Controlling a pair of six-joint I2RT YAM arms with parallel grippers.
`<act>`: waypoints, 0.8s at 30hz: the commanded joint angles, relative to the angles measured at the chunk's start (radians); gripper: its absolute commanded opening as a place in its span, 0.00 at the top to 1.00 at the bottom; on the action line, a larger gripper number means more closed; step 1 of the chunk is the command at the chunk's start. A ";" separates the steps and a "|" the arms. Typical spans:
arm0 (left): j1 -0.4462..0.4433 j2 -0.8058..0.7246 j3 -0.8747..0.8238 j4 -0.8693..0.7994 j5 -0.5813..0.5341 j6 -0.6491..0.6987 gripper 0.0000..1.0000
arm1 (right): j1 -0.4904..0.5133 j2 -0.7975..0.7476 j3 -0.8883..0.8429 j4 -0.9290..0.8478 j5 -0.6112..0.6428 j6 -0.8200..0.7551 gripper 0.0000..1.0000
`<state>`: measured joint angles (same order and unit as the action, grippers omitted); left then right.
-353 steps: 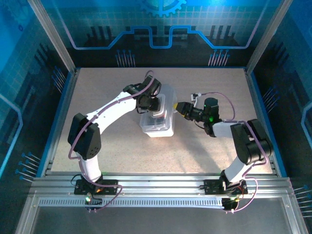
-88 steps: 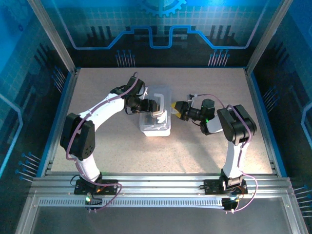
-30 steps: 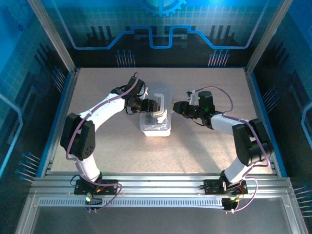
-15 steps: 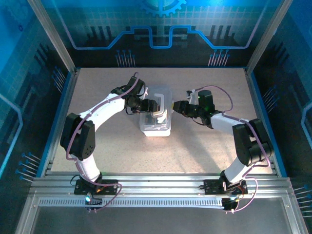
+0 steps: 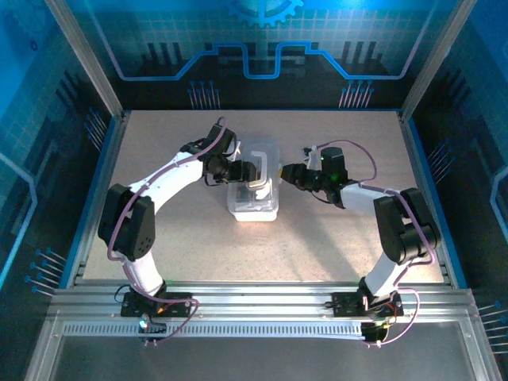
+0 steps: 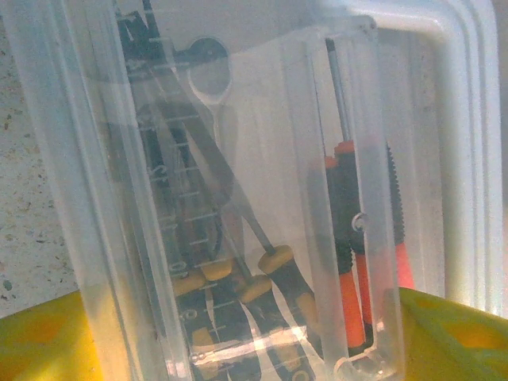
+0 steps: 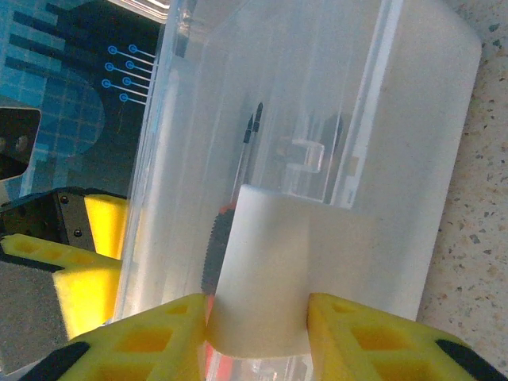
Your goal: Pack the tool kit
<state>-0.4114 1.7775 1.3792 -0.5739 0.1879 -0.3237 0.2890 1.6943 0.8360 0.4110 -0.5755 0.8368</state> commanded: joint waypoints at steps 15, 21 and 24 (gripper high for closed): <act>-0.023 0.107 -0.013 -0.173 -0.105 0.012 0.40 | 0.024 0.049 0.031 -0.103 0.056 -0.081 0.63; -0.042 0.125 0.019 -0.215 -0.162 0.021 0.40 | 0.024 0.054 0.038 -0.108 0.044 -0.089 0.62; -0.058 0.137 0.039 -0.244 -0.204 0.026 0.41 | 0.022 0.045 0.033 -0.121 0.067 -0.100 0.63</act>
<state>-0.4568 1.8221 1.4540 -0.6392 0.0704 -0.3347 0.2897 1.7210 0.8619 0.3660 -0.5564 0.7643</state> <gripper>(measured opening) 0.727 0.377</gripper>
